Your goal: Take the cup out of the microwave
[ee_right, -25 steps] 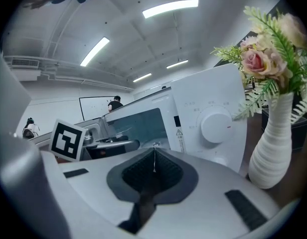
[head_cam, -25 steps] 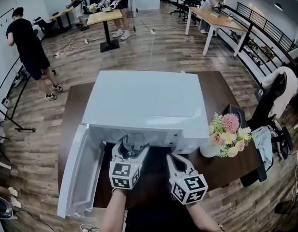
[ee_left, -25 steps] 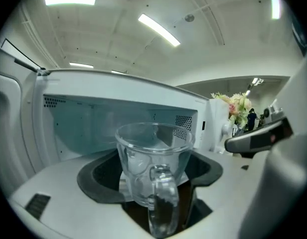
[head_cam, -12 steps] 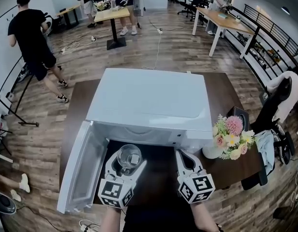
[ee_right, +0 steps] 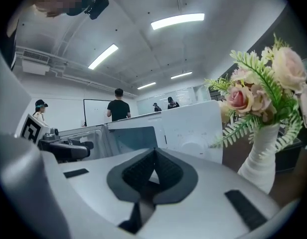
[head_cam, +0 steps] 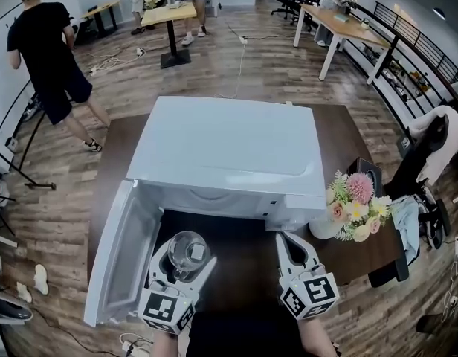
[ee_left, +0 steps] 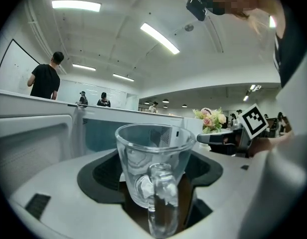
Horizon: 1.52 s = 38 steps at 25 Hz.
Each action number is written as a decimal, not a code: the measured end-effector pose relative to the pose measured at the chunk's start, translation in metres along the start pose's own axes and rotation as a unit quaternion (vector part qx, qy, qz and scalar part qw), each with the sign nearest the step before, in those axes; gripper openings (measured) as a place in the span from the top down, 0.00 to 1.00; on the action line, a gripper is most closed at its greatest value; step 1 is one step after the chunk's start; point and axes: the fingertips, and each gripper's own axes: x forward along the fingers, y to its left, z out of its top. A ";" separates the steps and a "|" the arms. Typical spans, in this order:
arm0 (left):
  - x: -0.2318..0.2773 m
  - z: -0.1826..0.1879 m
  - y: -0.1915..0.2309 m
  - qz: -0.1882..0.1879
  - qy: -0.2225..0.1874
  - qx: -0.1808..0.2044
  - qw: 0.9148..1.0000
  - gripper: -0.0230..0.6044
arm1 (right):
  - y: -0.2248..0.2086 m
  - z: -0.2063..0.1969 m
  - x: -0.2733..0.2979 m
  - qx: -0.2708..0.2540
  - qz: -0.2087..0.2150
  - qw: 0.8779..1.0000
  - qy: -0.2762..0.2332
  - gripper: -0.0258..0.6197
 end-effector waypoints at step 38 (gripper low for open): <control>0.015 -0.016 0.012 0.005 0.019 0.013 1.000 0.36 | 0.004 -0.005 0.000 -0.030 -0.016 0.999 0.007 0.97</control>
